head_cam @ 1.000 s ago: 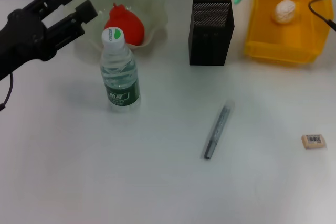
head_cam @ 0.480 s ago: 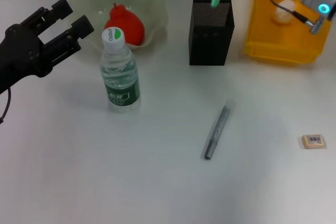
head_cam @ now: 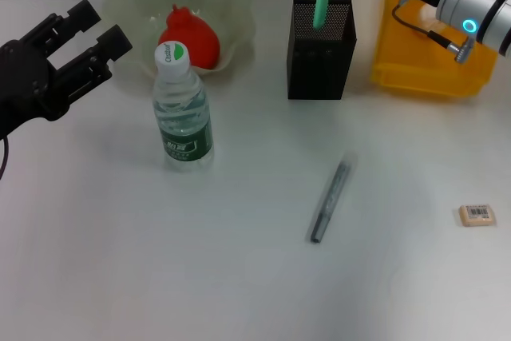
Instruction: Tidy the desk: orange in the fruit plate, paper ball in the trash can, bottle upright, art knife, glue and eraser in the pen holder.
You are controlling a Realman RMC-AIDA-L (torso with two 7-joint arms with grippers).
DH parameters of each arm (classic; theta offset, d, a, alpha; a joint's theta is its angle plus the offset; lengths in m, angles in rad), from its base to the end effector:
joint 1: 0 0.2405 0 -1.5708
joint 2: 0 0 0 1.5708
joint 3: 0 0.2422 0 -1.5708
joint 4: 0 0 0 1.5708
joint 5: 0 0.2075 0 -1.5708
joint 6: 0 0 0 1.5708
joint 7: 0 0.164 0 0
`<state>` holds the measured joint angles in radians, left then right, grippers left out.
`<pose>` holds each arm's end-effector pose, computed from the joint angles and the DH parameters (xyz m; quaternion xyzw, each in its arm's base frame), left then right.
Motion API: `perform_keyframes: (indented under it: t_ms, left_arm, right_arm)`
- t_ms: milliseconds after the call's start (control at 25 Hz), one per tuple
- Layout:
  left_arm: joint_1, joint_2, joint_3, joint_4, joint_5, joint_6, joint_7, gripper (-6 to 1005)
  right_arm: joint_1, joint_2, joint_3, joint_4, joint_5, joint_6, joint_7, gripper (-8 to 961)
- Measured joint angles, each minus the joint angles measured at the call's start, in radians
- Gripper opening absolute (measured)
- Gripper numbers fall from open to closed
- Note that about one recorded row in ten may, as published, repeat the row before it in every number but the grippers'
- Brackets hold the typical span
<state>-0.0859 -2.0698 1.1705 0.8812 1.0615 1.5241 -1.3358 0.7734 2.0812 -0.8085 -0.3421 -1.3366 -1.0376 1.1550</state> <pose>-0.2333 0.2764 0.0471 -0.8153 -0.2145 -0.4798 0.2433 0.1805 0.4387 -0.0156 -0.8318 0.2546 0.3718 0.3240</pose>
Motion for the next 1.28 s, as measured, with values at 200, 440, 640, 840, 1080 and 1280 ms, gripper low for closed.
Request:
perform_keyframes:
  t_ms: [200,440,640,840,1080,1280]
  left_arm:
    - [-0.004,-0.001,-0.002,-0.006,0.000,-0.001,0.000,741]
    - [-0.013,-0.002,-0.002,-0.007,0.000,-0.006,0.000,741]
    - [-0.033,-0.003,-0.002,-0.007,0.000,-0.007,-0.005,741]
    - [-0.060,-0.003,-0.001,-0.007,0.000,-0.007,-0.010,741]
    - [-0.074,-0.003,0.000,-0.007,0.000,-0.007,-0.011,741]
    - [-0.069,-0.002,-0.001,-0.007,0.000,-0.005,-0.012,740]
  right_arm:
    - [-0.014,0.002,0.000,0.000,0.003,-0.005,-0.001,184]
    - [-0.039,0.002,0.000,-0.006,0.004,-0.030,0.006,318]
    - [-0.107,-0.001,-0.026,-0.105,-0.008,-0.147,0.123,394]
    - [-0.234,-0.002,-0.087,-0.416,-0.099,-0.267,0.442,403]
    - [-0.316,0.002,-0.053,-0.809,-0.270,-0.483,0.813,402]
    - [-0.322,0.000,0.040,-0.995,-0.290,-0.600,1.005,401]
